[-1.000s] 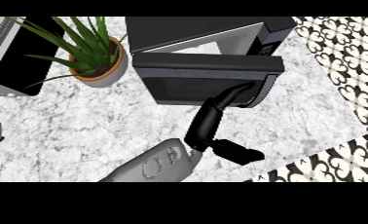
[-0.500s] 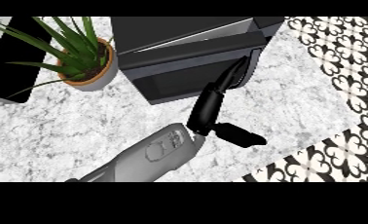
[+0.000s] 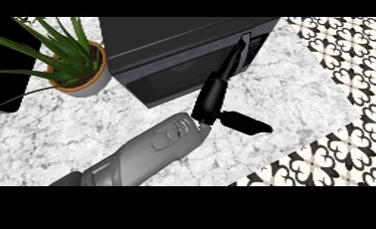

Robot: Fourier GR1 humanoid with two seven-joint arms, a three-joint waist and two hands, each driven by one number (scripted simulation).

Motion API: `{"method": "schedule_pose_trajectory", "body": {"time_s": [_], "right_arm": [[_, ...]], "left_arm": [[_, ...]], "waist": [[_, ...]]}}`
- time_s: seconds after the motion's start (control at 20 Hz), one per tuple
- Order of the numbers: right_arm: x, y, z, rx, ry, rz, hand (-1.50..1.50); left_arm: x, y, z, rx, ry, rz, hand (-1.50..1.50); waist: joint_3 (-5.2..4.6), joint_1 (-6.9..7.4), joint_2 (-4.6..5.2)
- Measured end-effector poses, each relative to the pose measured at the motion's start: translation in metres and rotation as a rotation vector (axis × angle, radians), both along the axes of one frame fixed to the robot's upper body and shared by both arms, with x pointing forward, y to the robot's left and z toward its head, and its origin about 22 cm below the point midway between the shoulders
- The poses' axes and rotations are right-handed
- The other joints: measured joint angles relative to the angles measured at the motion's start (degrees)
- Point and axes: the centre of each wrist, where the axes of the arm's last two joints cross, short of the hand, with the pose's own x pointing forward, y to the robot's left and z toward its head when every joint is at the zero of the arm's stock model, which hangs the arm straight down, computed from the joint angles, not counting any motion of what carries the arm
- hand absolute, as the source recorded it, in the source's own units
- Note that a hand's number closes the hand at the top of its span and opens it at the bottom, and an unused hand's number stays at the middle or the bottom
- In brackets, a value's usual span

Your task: Pick up the milk, place it into the microwave and close the microwave

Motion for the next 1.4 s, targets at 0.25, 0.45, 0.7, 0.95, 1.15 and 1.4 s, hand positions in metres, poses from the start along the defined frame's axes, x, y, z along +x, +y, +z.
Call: {"method": "schedule_pose_trajectory", "body": {"time_s": [0.25,0.45,0.7,0.95,1.15,1.4], "right_arm": [[0.004,-0.004,0.007,-0.001,-0.006,0.007,-1.50],[0.007,-0.006,0.011,0.000,-0.006,0.018,-1.50],[0.010,-0.008,0.016,-0.006,-0.006,0.031,-1.50],[0.013,-0.011,0.022,-0.008,-0.010,0.043,-1.50],[0.016,-0.014,0.025,-0.012,-0.009,0.050,-1.50],[0.018,-0.015,0.027,-0.006,-0.003,0.063,-1.50]], "left_arm": [[0.002,0.000,-0.001,-0.007,-0.007,0.011,-1.50],[0.002,0.000,-0.003,-0.014,-0.016,0.017,-1.50],[0.002,0.000,-0.004,-0.022,-0.018,0.024,-1.50],[0.002,-0.001,-0.005,-0.028,-0.024,0.031,-1.50],[0.001,-0.002,-0.006,-0.035,-0.025,0.031,-1.50],[0.002,-0.003,-0.006,-0.040,-0.028,0.033,-1.50]], "waist": [[0.00,-0.85,0.11],[0.01,-1.40,0.17],[0.06,-1.89,0.17],[0.10,-2.17,0.18],[0.11,-2.29,0.25],[0.15,-2.55,0.28]]}}
